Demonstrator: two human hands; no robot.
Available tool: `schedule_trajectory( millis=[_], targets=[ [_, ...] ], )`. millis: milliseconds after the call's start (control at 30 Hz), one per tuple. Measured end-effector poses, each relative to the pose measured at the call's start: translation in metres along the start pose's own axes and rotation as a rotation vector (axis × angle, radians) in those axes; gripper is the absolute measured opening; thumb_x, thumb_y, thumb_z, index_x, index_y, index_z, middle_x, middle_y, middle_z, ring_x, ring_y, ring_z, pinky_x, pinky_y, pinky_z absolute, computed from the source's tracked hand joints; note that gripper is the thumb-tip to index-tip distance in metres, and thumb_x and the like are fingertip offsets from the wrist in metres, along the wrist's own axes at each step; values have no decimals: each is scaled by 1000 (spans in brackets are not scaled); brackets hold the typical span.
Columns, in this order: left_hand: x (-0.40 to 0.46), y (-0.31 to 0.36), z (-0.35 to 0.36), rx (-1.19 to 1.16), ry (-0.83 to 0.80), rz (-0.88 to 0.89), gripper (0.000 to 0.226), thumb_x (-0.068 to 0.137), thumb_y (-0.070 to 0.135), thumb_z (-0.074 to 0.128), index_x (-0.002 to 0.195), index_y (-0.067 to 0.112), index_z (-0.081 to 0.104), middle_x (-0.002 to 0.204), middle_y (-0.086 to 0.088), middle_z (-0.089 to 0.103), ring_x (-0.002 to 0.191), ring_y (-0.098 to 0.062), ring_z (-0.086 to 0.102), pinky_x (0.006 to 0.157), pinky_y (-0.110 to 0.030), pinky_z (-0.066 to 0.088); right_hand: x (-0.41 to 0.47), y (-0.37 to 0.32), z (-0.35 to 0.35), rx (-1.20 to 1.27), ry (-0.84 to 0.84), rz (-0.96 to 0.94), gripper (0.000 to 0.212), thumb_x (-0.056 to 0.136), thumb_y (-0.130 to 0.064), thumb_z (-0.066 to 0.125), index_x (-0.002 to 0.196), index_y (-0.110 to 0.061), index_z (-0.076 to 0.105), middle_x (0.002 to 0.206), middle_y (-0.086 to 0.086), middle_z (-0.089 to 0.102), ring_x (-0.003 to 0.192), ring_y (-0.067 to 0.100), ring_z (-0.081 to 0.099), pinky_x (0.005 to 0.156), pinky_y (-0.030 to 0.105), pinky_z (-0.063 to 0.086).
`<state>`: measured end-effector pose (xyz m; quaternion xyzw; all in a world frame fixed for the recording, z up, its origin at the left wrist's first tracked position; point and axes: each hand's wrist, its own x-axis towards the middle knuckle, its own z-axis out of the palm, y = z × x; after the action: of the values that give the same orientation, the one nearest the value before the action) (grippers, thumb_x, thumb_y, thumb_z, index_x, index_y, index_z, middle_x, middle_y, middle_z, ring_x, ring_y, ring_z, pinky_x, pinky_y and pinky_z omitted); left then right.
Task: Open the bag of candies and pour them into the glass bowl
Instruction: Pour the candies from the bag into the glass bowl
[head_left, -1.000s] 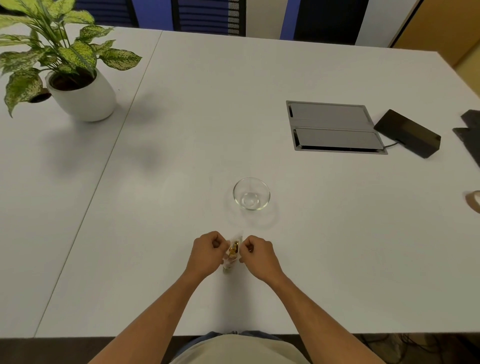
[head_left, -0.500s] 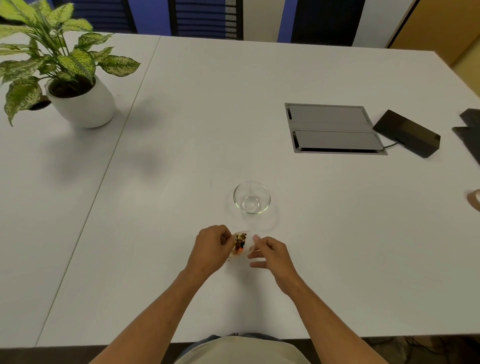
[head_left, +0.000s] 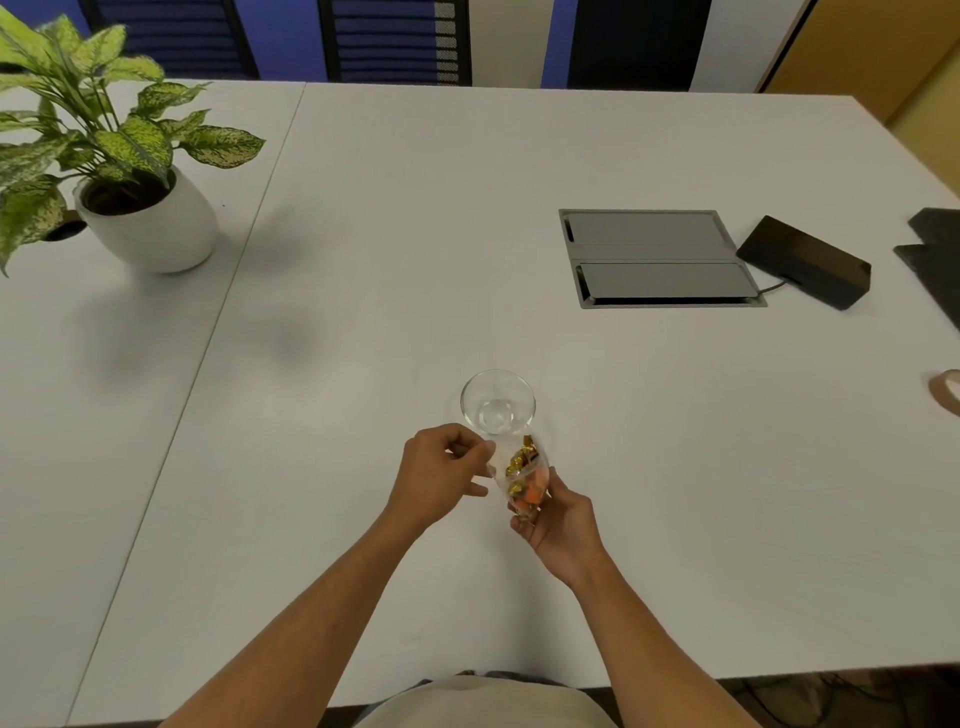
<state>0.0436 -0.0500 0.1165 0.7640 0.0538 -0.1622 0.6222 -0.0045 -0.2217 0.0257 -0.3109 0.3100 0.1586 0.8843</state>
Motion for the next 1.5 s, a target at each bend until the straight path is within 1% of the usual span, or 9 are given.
schedule_trajectory(
  millis=[133, 233, 333, 400, 600, 1000, 1200, 1367, 1500],
  targets=[
    [13, -18, -10, 96, 37, 31, 21, 87, 35, 70, 84, 14, 71, 78, -1, 73, 78, -15, 75, 67, -32, 63, 4, -10, -4, 19, 15, -33, 39, 86, -31, 62, 118, -9, 66, 91, 16, 73, 70, 24, 70, 52, 33, 58],
    [24, -54, -26, 422, 110, 110, 31, 86, 36, 71, 110, 17, 68, 114, -1, 71, 107, -14, 66, 95, -32, 53, 10, -22, -7, 30, 89, -87, 28, 96, -28, 54, 114, -10, 66, 89, 14, 72, 66, 22, 69, 50, 31, 58],
    [27, -101, -43, 695, 22, -31, 72, 84, 43, 70, 145, 17, 42, 158, -8, 35, 146, -27, 31, 117, -45, 31, 15, -38, -8, -53, 156, -147, 24, 98, -30, 53, 107, -12, 65, 89, 10, 71, 66, 18, 71, 50, 30, 59],
    [27, -130, -51, 901, -57, -119, 87, 85, 56, 62, 154, 23, 21, 167, -4, 10, 154, -27, 5, 120, -56, 17, 18, -48, -6, -137, 200, -182, 22, 98, -30, 54, 105, -12, 63, 91, 9, 70, 67, 18, 71, 51, 30, 59],
    [22, -171, -52, 1166, -226, -183, 92, 88, 72, 34, 153, 27, -14, 165, -3, -21, 152, -30, -18, 116, -67, 3, 31, -69, 6, -311, 346, -254, 24, 95, -27, 60, 112, -9, 60, 97, 10, 71, 75, 25, 69, 51, 32, 58],
    [26, -173, -53, 1189, -256, -181, 93, 88, 73, 31, 153, 26, -16, 164, -5, -22, 151, -32, -19, 115, -68, 2, 52, -79, 42, -882, 438, -531, 20, 85, -31, 74, 98, -19, 65, 90, 14, 76, 62, 21, 72, 44, 24, 56],
    [25, -173, -53, 1172, -255, -185, 93, 88, 72, 32, 153, 27, -16, 164, -4, -22, 151, -32, -20, 115, -68, 1, 57, -83, 57, -1144, 377, -576, 22, 89, -25, 70, 109, -18, 66, 101, 16, 71, 88, 40, 67, 40, 12, 47],
    [24, -171, -53, 1165, -252, -185, 93, 88, 72, 32, 153, 27, -15, 164, -4, -22, 151, -32, -20, 116, -67, 1, 54, -83, 65, -1294, 358, -635, 36, 89, -29, 69, 123, -18, 63, 112, 15, 68, 99, 31, 66, 76, 45, 61],
    [23, -170, -53, 1152, -250, -182, 93, 88, 72, 33, 153, 27, -15, 164, -4, -22, 151, -31, -20, 116, -67, -1, 48, -86, 72, -1331, 337, -680, 38, 90, -25, 68, 126, -15, 62, 116, 16, 68, 96, 31, 69, 80, 51, 60]
  ],
)
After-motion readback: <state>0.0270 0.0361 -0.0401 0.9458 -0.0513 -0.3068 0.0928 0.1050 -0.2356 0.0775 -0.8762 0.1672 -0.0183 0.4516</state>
